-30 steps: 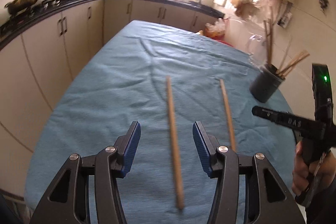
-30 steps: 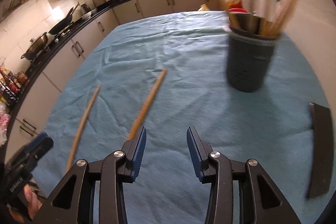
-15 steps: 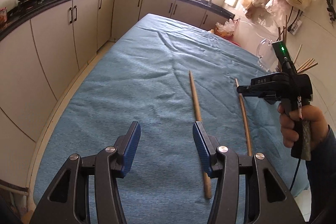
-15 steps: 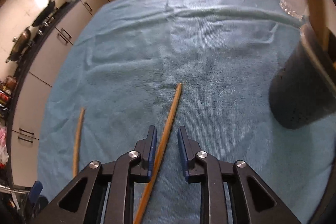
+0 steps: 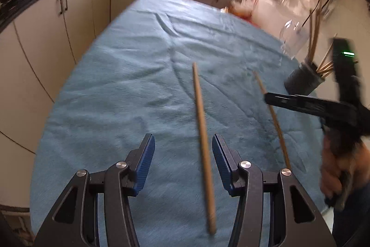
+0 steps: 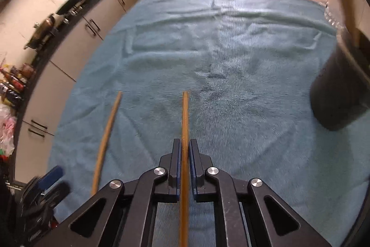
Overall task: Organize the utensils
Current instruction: 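Close the right tool on a chopstick while the left tool grasps the other, then carry both held chopsticks upright over the black holder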
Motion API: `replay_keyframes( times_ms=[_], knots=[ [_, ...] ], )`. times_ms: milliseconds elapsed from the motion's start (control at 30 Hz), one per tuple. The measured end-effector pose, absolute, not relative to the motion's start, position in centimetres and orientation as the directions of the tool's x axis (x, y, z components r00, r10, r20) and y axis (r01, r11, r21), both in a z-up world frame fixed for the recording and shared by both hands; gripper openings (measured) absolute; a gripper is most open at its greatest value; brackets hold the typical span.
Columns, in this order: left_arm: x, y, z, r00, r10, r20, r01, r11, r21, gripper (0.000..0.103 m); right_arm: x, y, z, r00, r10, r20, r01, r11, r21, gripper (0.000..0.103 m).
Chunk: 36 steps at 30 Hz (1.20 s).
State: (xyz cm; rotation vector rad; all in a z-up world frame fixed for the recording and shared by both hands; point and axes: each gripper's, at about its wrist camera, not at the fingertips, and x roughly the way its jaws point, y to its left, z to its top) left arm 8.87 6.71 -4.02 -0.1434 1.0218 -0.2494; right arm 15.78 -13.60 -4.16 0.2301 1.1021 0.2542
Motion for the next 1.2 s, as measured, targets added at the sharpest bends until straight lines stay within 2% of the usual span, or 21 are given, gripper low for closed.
replay_keyframes(
  times_ms=[100, 200, 300, 400, 467, 633, 867, 1000, 1200],
  knots=[
    [11.1, 4.5, -4.5, 0.438, -0.233, -0.868, 0.152, 0.971, -0.184, 0.049, 14.1, -13.9, -3.0, 0.463, 0.345, -0.817, -0.109, 0.936, 0.334, 0.007],
    [13.0, 3.0, -5.0, 0.399, -0.191, -0.897, 0.142, 0.979, -0.146, 0.038, 12.8, -14.5, -2.0, 0.491, 0.36, -0.793, -0.121, 0.93, 0.347, 0.007],
    [14.7, 1.9, -5.4, 0.379, -0.127, -0.917, 0.119, 0.989, -0.088, 0.02, 12.0, -15.2, -1.5, 0.505, 0.376, -0.777, -0.128, 0.923, 0.364, 0.007],
    [16.0, 0.7, -5.5, 0.368, -0.092, -0.925, 0.124, 0.991, -0.049, 0.016, 11.5, -15.5, -1.2, 0.513, 0.387, -0.766, -0.13, 0.917, 0.377, 0.007],
    [16.6, 0.4, -5.4, 0.376, -0.062, -0.925, 0.114, 0.993, -0.02, 0.007, 11.3, -15.8, -1.0, 0.517, 0.395, -0.759, -0.133, 0.913, 0.385, 0.007],
    [15.6, 1.2, -4.1, 0.428, -0.145, -0.892, 0.121, 0.987, -0.102, 0.006, 10.2, -16.3, 0.1, 0.556, 0.403, -0.727, -0.143, 0.908, 0.393, 0.007],
    [10.8, 1.8, 2.6, 0.613, -0.255, -0.748, 0.172, 0.967, -0.189, 0.006, 7.6, -17.3, 3.2, 0.67, 0.388, -0.632, -0.174, 0.911, 0.375, 0.007],
    [8.4, 1.8, 5.5, 0.678, -0.293, -0.675, 0.203, 0.956, -0.211, 0.007, 5.5, -17.8, 5.3, 0.744, 0.385, -0.546, -0.201, 0.908, 0.367, 0.007],
    [6.8, 0.6, 6.6, 0.702, -0.297, -0.647, 0.234, 0.955, -0.185, 0.007, 3.0, -18.3, 6.7, 0.802, 0.365, -0.473, -0.215, 0.915, 0.342, 0.007]
  ],
)
